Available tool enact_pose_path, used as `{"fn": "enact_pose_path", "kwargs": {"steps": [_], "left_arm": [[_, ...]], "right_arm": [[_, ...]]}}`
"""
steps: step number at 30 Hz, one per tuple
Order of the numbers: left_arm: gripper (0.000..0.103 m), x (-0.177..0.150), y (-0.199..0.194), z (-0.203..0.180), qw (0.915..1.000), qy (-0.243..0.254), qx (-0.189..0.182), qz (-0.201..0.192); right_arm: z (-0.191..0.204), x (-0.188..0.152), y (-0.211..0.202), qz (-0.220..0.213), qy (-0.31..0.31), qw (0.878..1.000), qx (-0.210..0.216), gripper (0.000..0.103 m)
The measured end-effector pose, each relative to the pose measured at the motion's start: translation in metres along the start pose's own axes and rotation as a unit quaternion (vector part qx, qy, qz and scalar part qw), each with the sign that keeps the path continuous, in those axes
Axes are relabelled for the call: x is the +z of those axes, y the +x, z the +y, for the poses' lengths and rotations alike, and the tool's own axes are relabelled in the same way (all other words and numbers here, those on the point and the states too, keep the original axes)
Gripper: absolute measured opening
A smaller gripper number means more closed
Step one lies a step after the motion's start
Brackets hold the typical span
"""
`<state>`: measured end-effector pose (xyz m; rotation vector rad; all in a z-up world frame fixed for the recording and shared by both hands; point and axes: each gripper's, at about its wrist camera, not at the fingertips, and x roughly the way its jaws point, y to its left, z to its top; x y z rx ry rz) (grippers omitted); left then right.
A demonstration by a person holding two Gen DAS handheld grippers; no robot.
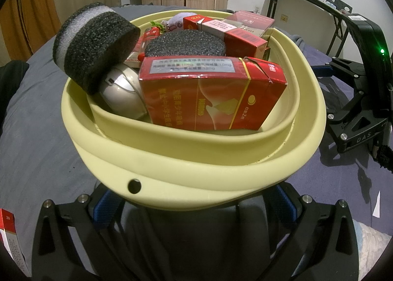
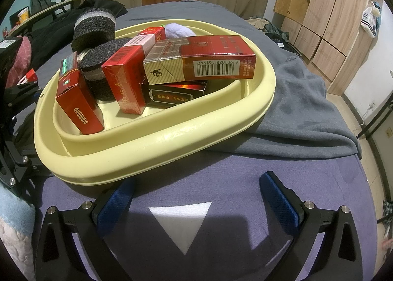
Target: Organize rigid objects
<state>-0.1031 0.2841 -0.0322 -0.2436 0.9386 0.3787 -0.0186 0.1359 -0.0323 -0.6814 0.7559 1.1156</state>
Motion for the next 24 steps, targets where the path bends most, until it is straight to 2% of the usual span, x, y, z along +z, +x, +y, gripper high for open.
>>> {"fn": "enact_pose_path", "kwargs": {"steps": [24], "left_arm": [[0.103, -0.0022, -0.0019, 0.0022, 1.0000, 0.001, 0.001, -0.001]], "right_arm": [[0.0003, 0.0000, 0.0001, 0.000, 0.000, 1.000, 0.001, 0.103]]}}
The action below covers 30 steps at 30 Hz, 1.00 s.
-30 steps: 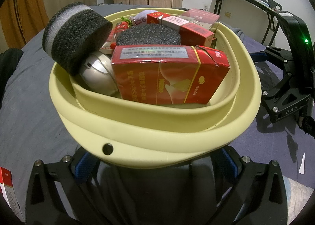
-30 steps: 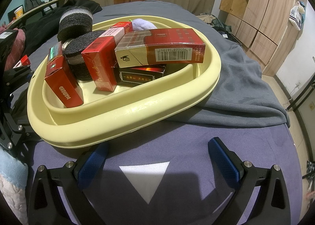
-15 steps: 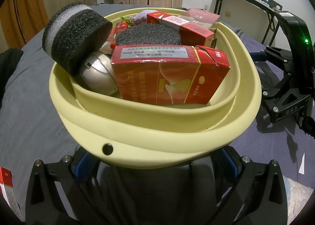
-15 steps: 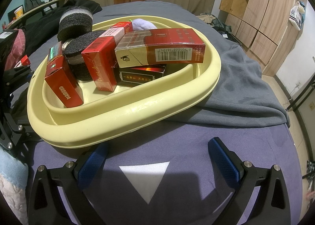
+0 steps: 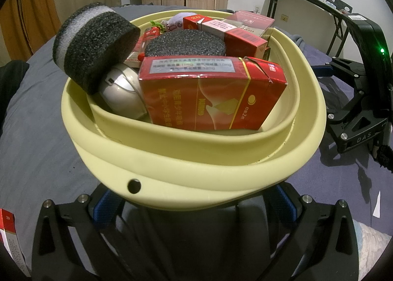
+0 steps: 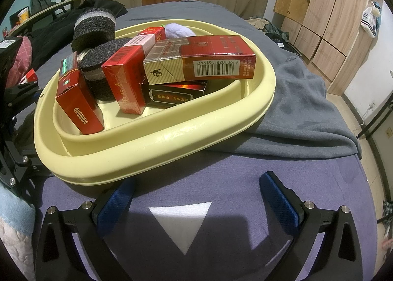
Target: Organize rigid objects
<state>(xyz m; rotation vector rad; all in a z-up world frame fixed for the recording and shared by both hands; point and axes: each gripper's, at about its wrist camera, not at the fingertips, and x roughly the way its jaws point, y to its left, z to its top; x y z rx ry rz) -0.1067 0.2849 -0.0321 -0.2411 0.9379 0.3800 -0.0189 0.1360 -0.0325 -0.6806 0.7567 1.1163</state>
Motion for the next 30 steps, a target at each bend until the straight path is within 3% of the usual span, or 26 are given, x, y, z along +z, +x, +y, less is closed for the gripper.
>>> {"fn": "enact_pose_path", "kwargs": {"steps": [30], "left_arm": [[0.103, -0.0031, -0.0025, 0.0023, 1.0000, -0.002, -0.005, -0.001]], "right_arm": [[0.0003, 0.0001, 0.0001, 0.000, 0.000, 1.000, 0.000, 0.103]]}}
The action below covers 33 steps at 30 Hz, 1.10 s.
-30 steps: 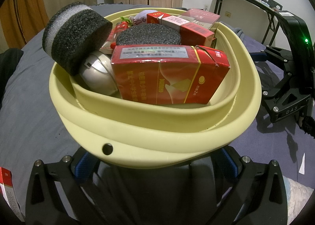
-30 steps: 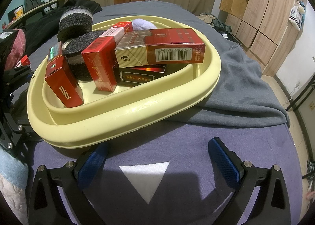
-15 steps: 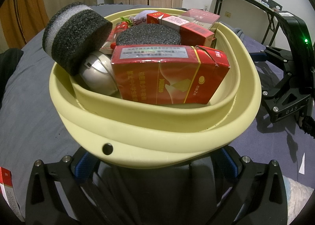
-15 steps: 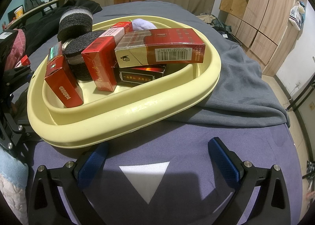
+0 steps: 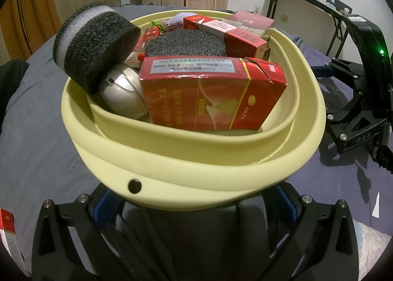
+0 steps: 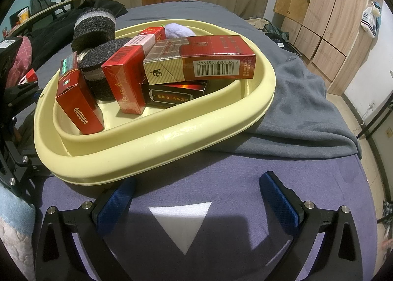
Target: Organize rigid objects
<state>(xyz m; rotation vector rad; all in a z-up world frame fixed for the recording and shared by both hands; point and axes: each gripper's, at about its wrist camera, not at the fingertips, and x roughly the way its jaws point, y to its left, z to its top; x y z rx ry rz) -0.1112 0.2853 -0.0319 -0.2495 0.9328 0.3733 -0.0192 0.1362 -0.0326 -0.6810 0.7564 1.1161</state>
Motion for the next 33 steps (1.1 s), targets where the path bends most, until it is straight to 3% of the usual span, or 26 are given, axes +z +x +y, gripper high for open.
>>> {"fn": "enact_pose_path", "kwargs": {"steps": [33], "left_arm": [[0.103, -0.012, -0.007, 0.005, 1.0000, 0.003, 0.000, -0.001]], "right_arm": [[0.000, 0.000, 0.000, 0.000, 0.000, 1.000, 0.000, 0.103]]}}
